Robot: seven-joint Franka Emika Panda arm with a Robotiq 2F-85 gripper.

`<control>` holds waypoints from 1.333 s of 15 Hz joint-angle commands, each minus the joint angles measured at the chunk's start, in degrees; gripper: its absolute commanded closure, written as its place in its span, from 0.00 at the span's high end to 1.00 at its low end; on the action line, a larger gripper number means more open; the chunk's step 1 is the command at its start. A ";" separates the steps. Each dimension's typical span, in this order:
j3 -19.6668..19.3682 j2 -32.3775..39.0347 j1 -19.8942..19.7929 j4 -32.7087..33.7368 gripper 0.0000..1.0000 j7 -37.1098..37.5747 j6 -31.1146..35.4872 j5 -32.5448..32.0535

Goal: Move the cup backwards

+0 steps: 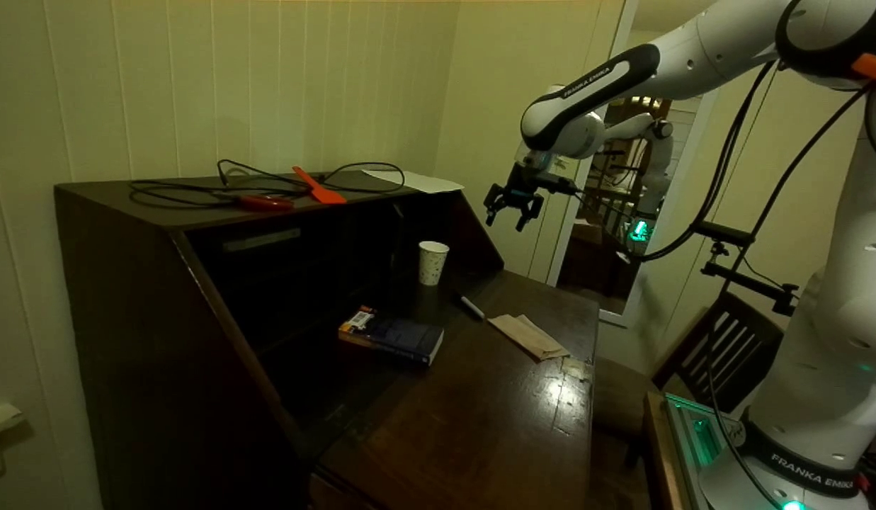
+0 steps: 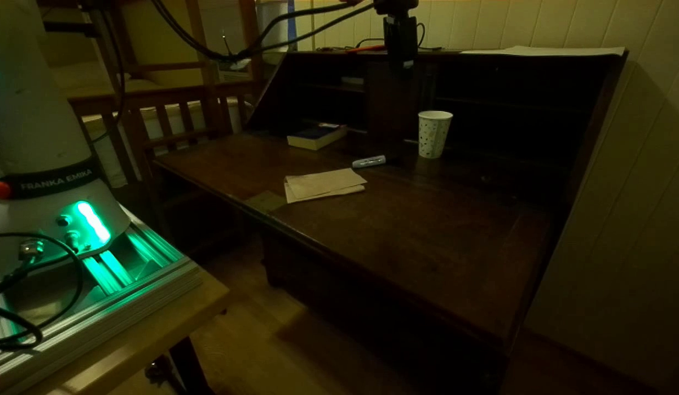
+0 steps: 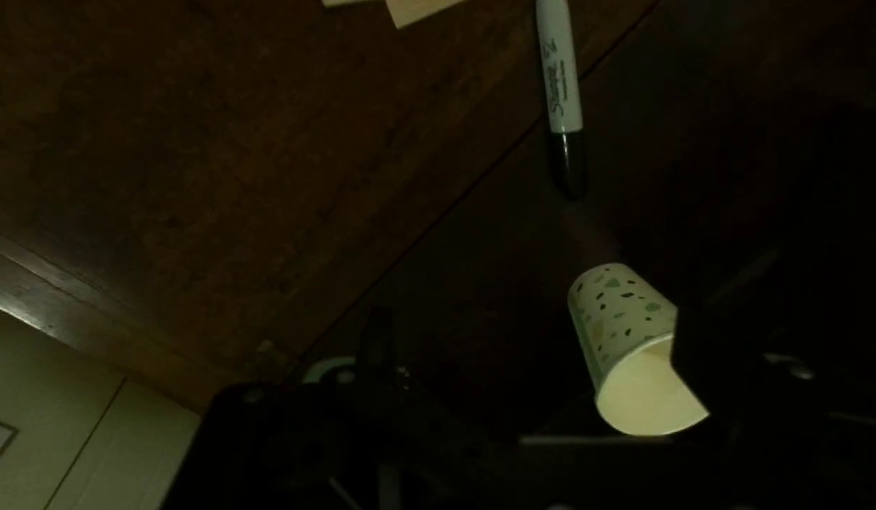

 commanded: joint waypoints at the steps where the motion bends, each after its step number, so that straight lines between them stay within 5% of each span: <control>1: 1.73 4.93 0.01 2.86 1.00 -1.95 4.73 2.80; 7: 4.46 11.99 -0.57 8.06 1.00 -5.82 11.02 2.37; 20: 5.94 24.67 -2.66 20.41 1.00 -4.71 11.44 2.51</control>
